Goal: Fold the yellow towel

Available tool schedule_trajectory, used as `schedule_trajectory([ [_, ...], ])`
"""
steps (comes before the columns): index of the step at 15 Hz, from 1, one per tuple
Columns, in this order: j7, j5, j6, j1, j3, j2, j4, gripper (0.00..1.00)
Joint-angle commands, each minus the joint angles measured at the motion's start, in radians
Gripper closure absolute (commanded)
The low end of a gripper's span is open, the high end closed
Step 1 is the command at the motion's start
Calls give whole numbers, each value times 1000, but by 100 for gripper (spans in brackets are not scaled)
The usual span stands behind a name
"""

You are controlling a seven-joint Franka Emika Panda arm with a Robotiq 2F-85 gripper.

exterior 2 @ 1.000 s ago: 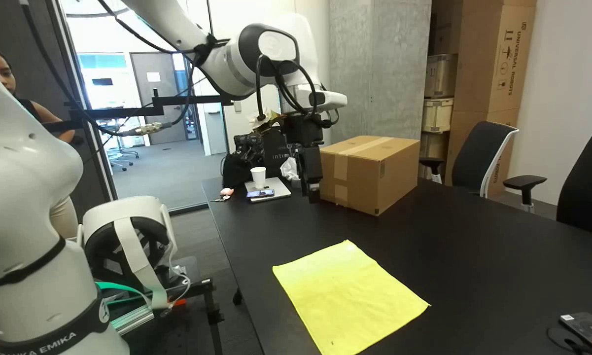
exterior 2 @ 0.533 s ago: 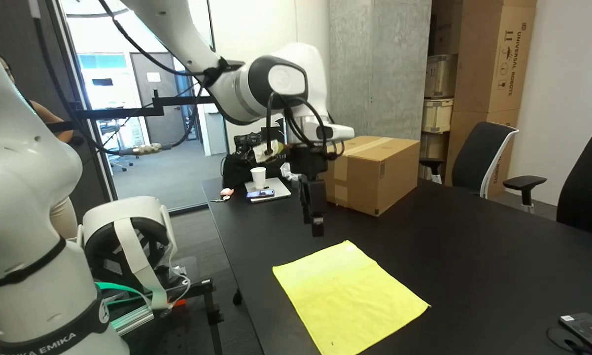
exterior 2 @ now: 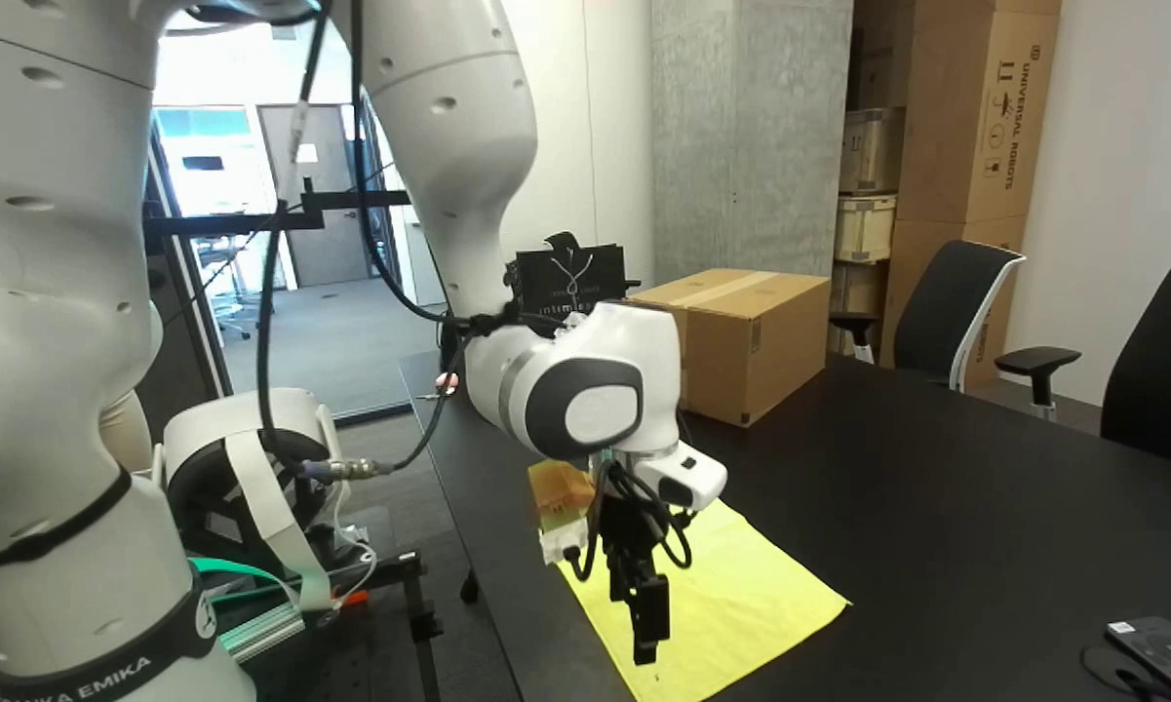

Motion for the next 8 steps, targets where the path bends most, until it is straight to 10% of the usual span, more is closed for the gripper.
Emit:
schedule_trajectory([
  [1,-79,82,99,59,-57,220,123,0],
  [8,-148,227,107,116,-60,394,288,0],
])
